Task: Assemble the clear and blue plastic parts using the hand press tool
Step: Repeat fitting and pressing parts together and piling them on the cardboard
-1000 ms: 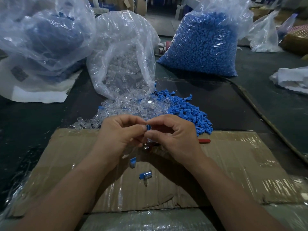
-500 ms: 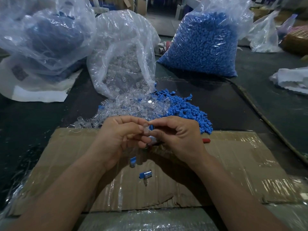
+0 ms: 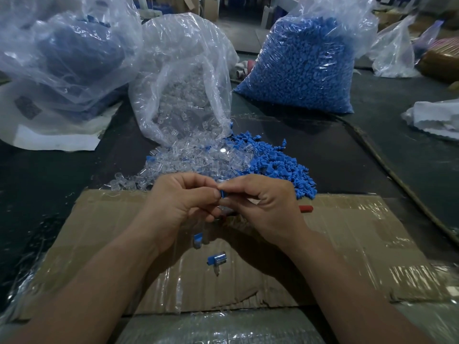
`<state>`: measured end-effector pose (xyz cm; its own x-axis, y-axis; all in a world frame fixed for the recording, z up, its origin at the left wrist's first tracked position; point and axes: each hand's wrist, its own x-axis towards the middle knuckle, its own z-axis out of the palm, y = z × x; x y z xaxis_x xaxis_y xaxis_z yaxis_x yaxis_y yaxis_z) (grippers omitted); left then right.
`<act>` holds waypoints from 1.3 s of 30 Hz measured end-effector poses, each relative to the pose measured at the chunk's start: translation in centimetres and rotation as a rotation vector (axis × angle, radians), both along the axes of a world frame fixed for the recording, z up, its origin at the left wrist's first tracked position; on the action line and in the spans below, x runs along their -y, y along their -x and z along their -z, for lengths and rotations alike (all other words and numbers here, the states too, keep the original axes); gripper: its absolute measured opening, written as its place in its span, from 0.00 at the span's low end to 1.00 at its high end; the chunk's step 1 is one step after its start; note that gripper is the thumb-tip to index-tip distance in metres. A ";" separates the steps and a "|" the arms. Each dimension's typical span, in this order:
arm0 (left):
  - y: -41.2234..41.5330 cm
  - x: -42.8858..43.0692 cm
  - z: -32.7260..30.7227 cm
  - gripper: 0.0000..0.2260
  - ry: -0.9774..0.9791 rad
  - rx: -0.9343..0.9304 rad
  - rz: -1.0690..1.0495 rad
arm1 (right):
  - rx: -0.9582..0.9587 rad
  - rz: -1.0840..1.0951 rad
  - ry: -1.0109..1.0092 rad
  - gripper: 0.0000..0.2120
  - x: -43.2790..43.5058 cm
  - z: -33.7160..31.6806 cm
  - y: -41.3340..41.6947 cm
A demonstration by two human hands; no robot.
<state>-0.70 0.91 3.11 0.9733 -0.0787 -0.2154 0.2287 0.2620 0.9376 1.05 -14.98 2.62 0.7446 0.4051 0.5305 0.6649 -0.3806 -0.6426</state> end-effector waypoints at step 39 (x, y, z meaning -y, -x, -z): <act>-0.7 -0.1 1.2 0.05 0.094 0.136 -0.121 | -0.144 0.291 0.524 0.11 2.4 -1.8 -0.1</act>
<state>0.04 1.05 1.94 0.9966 0.0272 -0.0781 0.0627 0.3678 0.9278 1.11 -17.34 4.47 0.9132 0.3541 0.2018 0.4067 -0.8231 -0.3963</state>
